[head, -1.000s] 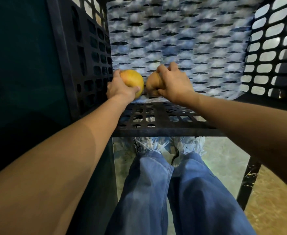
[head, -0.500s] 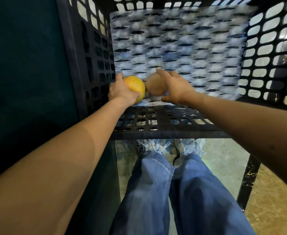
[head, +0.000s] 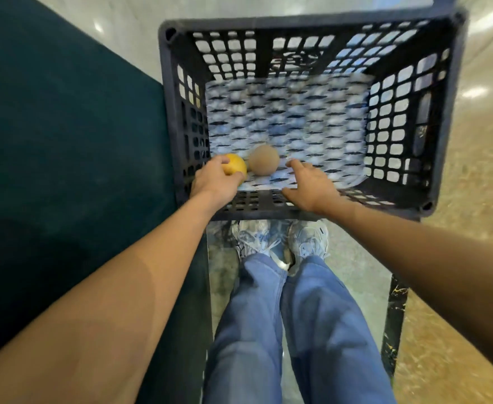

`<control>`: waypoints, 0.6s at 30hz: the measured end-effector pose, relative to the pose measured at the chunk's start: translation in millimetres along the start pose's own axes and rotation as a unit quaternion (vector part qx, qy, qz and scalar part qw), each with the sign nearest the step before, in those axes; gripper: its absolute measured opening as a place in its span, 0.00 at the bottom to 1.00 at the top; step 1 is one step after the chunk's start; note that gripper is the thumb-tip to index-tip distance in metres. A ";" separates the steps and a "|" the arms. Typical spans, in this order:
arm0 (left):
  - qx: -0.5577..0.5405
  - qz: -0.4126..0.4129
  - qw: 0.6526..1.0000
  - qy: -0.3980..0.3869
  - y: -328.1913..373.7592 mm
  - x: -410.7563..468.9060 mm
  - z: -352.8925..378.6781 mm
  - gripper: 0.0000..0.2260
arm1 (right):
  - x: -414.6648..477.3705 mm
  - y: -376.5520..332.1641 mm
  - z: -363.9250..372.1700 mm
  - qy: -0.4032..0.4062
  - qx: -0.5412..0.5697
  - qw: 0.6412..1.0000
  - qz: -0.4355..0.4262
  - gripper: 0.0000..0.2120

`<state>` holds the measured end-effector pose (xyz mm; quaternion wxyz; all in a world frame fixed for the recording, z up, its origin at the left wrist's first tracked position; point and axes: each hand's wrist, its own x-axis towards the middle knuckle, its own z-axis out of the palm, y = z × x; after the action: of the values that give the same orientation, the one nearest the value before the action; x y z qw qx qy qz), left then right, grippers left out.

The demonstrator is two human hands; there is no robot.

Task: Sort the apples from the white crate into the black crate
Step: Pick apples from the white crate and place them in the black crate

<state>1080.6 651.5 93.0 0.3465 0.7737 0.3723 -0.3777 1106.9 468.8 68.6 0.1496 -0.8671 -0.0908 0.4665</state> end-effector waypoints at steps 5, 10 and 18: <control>0.033 0.048 0.998 0.002 36.2 -110.9 -38.4 0.19 | -105.1 -24.9 -55.3 0.037 0.084 0.996 0.013 0.24; 0.071 0.086 0.994 -0.004 63.9 -223.1 -67.6 0.20 | -211.5 -34.8 -110.6 0.067 0.130 0.989 0.019 0.23; 0.064 0.143 0.988 0.004 95.7 -374.8 -71.8 0.20 | -362.6 -8.1 -166.7 0.107 0.198 0.974 0.029 0.21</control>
<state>1020.4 546.2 467.3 0.3451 0.8414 0.2340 -0.3438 1047.4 339.6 441.5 0.3130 -0.8674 0.0452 0.3842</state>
